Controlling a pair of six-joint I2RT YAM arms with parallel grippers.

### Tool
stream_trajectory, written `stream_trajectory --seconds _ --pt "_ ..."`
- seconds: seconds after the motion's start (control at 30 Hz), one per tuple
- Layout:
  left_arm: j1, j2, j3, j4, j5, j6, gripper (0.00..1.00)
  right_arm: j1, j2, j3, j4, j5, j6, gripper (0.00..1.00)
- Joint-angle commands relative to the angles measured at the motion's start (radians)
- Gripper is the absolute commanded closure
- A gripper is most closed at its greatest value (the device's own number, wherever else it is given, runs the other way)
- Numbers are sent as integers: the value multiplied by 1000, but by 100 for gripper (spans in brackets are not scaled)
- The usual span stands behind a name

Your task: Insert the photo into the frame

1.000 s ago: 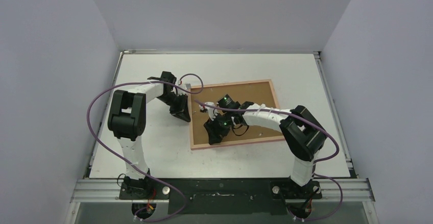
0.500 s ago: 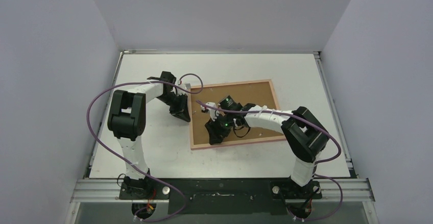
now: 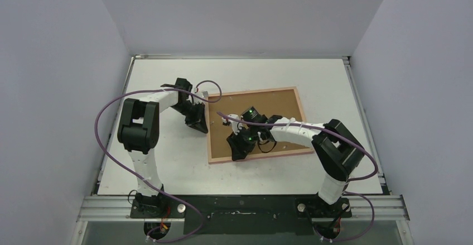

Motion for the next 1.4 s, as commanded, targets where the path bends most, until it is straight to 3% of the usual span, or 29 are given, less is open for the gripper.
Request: stream_trajectory --seconds 0.0,0.17,0.37,0.5,0.6,0.77,0.93,1.03,1.17,1.37 --pt "17 14 28 76 -76 29 95 17 -49 -23 -8 -8 33 49" --pt "25 7 40 66 -69 29 95 17 -80 2 -38 24 32 49" --pt "53 -39 81 0 -40 47 92 -7 -163 2 -43 197 75 46" --pt "53 -102 55 -24 -34 60 86 -126 -199 56 -8 374 151 34" --pt "24 -137 3 -20 -23 63 83 -282 -198 99 17 484 206 27" --pt "-44 -170 -99 34 -6 99 80 -475 -98 222 70 561 229 24" --pt "-101 -288 -139 51 -67 271 75 -527 144 492 45 561 203 24" --pt "-167 -364 -98 -24 -126 376 75 -526 296 664 20 537 197 25" --pt "-351 -465 -141 -36 -272 466 73 -520 468 859 -33 524 197 26" --pt "-619 -464 -245 22 -418 471 71 -510 554 911 -19 512 185 27"
